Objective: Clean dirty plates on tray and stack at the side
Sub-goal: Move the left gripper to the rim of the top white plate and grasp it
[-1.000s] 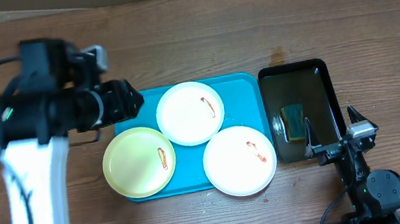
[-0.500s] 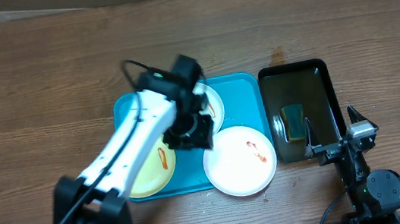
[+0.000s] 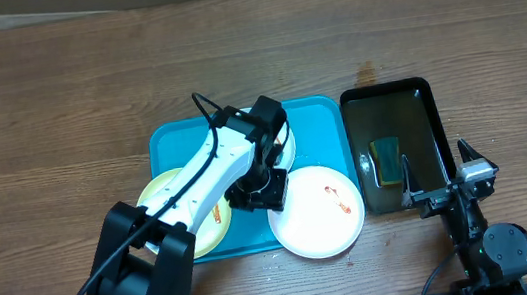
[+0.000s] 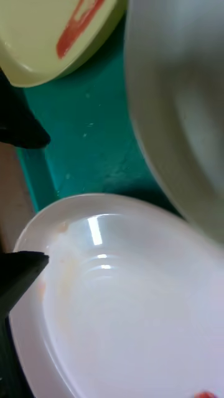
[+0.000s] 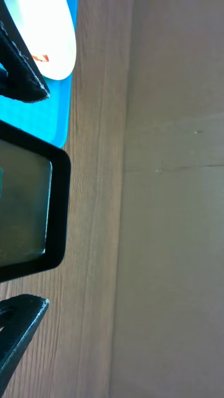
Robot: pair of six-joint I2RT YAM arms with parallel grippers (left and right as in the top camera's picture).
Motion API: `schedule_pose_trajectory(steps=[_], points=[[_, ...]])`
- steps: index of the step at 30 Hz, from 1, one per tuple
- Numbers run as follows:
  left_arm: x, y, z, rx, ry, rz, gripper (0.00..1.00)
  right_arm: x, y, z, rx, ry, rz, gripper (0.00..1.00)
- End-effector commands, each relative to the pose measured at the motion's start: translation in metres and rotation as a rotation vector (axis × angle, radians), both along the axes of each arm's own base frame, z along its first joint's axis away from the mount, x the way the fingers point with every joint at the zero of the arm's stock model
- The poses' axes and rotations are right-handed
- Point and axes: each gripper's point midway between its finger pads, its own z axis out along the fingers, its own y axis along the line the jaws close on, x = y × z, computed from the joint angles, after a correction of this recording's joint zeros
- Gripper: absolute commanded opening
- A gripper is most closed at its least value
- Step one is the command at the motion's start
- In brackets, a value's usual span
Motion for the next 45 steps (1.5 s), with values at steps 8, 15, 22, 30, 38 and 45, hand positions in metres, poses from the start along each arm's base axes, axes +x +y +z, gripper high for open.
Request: schedule_pose_trajectory(steps=[8, 15, 22, 30, 38, 45], points=[[0.109, 0.079, 0.024, -0.006, -0.24, 0.278, 0.53, 0.0, -0.001, -0.001, -0.003, -0.006, -0.005, 1.0], [0.135, 0.109, 0.0, -0.018, -0.3, 0.296, 0.49, 0.0, -0.001, -0.001, -0.003, -0.006, -0.005, 1.0], [0.141, 0.105, -0.028, -0.009, -0.281, 0.257, 0.39, 0.0, -0.001, -0.001, -0.003, -0.006, -0.005, 1.0], [0.149, 0.122, -0.051, 0.089, -0.295, 0.257, 0.1, 0.0, -0.001, -0.001, -0.003, -0.006, -0.005, 1.0], [0.196, 0.142, -0.002, 0.206, -0.46, 0.273, 0.04, 0.0, -0.001, -0.001, -0.003, -0.006, -0.005, 1.0], [0.204, 0.163, 0.016, 0.332, -0.509, 0.279, 0.39, 0.0, -0.001, -0.001, -0.003, -0.006, -0.005, 1.0]])
